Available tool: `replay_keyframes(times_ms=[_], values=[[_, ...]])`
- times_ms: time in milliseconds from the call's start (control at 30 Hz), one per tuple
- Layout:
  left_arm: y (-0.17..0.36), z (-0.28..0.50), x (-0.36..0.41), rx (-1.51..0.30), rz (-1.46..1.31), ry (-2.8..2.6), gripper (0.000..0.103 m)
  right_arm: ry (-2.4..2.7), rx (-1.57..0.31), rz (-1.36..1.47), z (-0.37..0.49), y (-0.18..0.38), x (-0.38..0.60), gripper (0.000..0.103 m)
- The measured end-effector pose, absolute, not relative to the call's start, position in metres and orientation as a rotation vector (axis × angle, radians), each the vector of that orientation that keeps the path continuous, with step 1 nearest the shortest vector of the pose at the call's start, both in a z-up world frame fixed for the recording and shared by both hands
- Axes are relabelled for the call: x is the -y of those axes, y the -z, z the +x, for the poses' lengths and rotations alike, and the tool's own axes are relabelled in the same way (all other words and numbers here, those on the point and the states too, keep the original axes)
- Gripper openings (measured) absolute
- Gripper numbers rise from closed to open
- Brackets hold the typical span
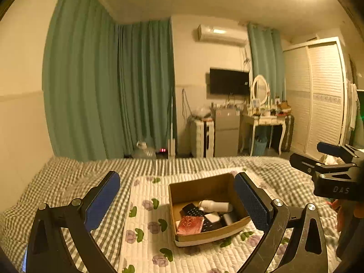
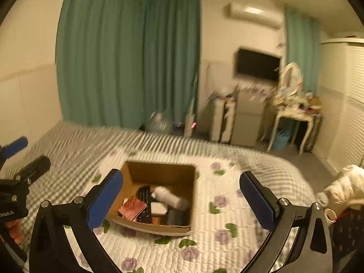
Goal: Organize rigid objects
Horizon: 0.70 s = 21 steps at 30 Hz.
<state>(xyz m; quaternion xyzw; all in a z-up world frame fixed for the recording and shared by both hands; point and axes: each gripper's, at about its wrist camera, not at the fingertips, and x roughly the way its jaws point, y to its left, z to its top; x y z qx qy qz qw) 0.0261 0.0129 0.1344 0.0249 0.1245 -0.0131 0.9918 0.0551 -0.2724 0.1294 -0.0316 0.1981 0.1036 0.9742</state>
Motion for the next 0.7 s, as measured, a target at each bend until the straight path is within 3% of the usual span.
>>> replay_keyframes(times_ms=[267,467,700], values=[[-0.099,-0.001,-0.003,-0.237,0.015,0.006,0.103,-0.195,-0.302,0.015,-0.023,-0.115,0.295,0.103],[-0.048,0.02,-0.005,-0.326,0.005,0.01,0.103,-0.205,-0.377,-0.024,-0.012,-0.051,0.28,0.103],[-0.011,0.042,-0.008,-0.39,-0.013,0.005,0.103,-0.203,-0.399,-0.067,0.009,-0.025,0.272,0.103]])
